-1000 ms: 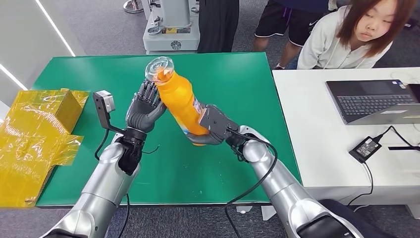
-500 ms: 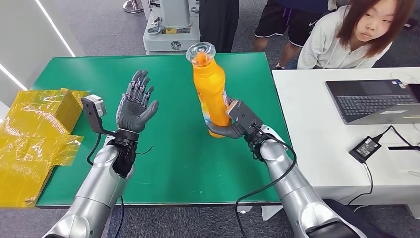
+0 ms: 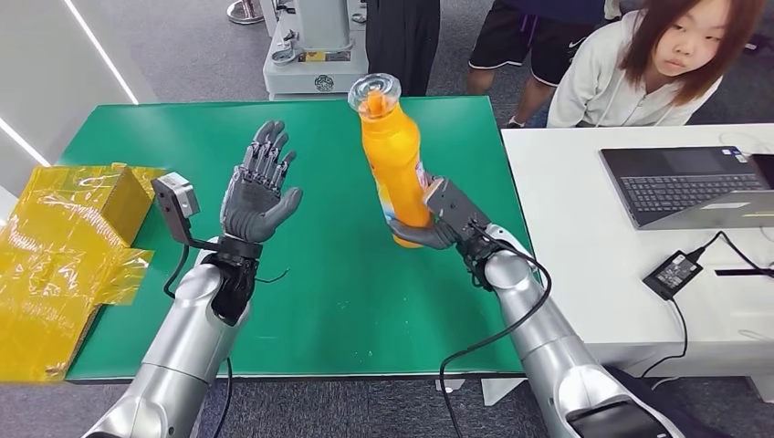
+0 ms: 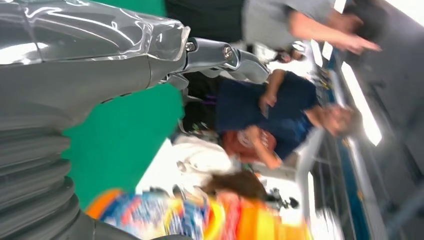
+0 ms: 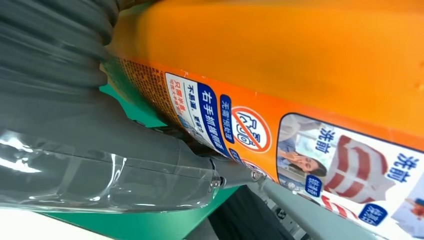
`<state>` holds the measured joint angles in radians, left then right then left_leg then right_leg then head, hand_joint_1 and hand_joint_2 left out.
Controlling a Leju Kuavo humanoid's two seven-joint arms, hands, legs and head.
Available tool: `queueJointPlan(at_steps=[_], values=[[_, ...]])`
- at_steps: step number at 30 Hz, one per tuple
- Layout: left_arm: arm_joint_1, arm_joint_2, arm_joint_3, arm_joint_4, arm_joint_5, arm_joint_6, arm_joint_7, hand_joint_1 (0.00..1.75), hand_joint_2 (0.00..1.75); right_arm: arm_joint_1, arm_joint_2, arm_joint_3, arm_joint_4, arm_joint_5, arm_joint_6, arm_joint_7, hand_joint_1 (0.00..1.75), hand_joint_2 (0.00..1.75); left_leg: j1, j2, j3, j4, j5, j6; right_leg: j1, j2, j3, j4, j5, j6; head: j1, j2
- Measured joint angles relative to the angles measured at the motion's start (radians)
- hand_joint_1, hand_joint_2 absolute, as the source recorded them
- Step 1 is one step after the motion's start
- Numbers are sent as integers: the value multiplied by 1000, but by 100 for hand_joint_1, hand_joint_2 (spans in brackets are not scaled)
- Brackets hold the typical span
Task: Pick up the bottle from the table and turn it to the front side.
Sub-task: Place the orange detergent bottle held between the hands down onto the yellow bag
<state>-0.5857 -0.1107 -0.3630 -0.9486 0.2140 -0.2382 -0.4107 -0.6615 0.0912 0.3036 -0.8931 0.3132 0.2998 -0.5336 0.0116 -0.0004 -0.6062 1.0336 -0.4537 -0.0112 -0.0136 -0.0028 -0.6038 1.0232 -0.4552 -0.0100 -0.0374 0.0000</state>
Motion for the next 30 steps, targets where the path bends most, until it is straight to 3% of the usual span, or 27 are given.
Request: queueJointPlan(at_steps=[6, 14, 22, 30], values=[[32, -15, -65, -92, -36, -24, 9, 0, 175, -31, 34, 13, 47, 26, -1, 14, 175, 175, 0, 0, 0, 0, 0, 0, 0, 0, 0, 0, 0, 0, 0, 0], [40, -36, -124, -107, -81, -29, -7, 0, 175, -79, 65, 19, 137, 56, 5, 14, 175, 175, 0, 0, 0, 0, 0, 0, 0, 0, 0, 0, 0, 0, 0, 0], [36, -38, -122, -100, -102, 25, -25, 0, 175, -124, 86, 41, 201, 121, -24, 19, 175, 175, 0, 0, 0, 0, 0, 0, 0, 0, 0, 0, 0, 0, 0, 0], [8, -21, -67, -78, -79, 33, 2, 0, 175, -144, 99, 85, 245, 191, -69, 31, 175, 175, 0, 0, 0, 0, 0, 0, 0, 0, 0, 0, 0, 0, 0, 0]])
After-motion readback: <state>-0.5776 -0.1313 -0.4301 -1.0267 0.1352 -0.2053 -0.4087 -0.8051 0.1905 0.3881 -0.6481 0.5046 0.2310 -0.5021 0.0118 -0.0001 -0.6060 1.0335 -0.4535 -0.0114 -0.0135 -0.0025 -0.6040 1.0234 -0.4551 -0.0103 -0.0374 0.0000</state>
